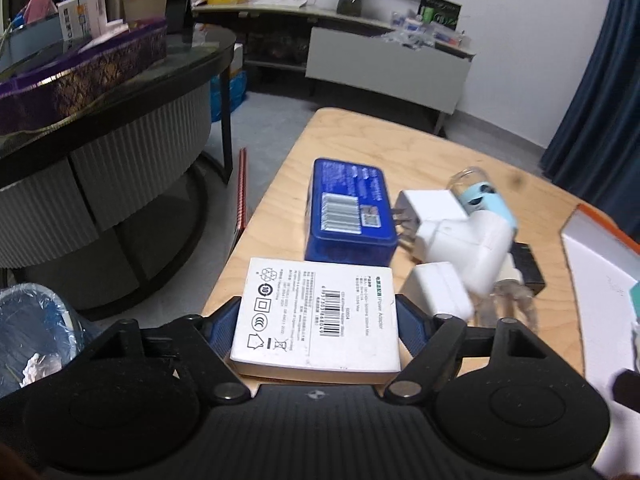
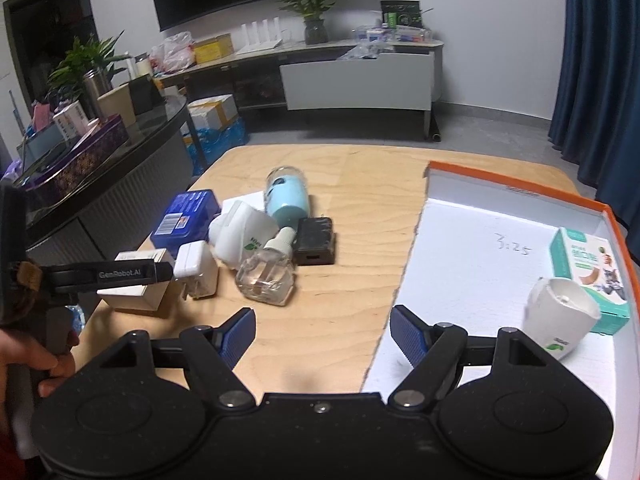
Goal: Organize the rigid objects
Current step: 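Grasp the white barcode-labelled box with the left tool, then grasp the clear glass refill bottle by its body with the right tool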
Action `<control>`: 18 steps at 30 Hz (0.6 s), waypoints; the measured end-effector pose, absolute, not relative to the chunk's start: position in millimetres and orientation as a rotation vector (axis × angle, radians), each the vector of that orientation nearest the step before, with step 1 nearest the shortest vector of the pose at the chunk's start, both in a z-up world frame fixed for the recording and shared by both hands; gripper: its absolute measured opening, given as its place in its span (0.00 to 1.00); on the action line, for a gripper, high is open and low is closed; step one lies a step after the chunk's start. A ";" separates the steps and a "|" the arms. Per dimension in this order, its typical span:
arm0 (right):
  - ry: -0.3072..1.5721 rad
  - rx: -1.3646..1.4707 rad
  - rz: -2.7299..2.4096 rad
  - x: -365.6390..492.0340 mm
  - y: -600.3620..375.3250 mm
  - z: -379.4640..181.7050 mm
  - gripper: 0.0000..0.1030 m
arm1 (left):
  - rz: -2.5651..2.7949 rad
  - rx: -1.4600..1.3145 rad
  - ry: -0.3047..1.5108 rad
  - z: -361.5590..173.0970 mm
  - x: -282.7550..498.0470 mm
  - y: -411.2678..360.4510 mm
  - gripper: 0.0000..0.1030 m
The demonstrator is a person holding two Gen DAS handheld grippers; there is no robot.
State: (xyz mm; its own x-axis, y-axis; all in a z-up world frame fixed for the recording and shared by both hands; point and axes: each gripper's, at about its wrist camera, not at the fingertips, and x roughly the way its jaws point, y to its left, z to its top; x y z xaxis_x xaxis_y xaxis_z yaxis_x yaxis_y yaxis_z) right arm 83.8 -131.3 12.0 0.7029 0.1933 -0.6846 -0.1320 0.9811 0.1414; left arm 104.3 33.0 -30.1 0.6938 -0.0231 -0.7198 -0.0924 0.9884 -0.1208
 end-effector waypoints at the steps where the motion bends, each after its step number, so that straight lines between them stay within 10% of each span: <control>1: 0.773 0.087 0.192 85.7 -128.8 11.2 0.86 | 0.035 -0.154 0.797 -28.3 103.7 32.9 0.77; 18: 0.863 0.129 0.194 163.7 -86.3 -28.7 0.84 | 0.005 -0.166 0.733 -9.2 87.4 43.2 0.78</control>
State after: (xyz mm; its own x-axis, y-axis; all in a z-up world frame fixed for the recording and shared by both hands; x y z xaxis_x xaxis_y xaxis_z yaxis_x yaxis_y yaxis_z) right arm 163.7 -86.3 -28.7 0.6342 0.2212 -0.7409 -0.1173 0.9746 0.1905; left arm 87.4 43.2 -9.2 0.7437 -0.0539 -0.6663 -0.0624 0.9868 -0.1495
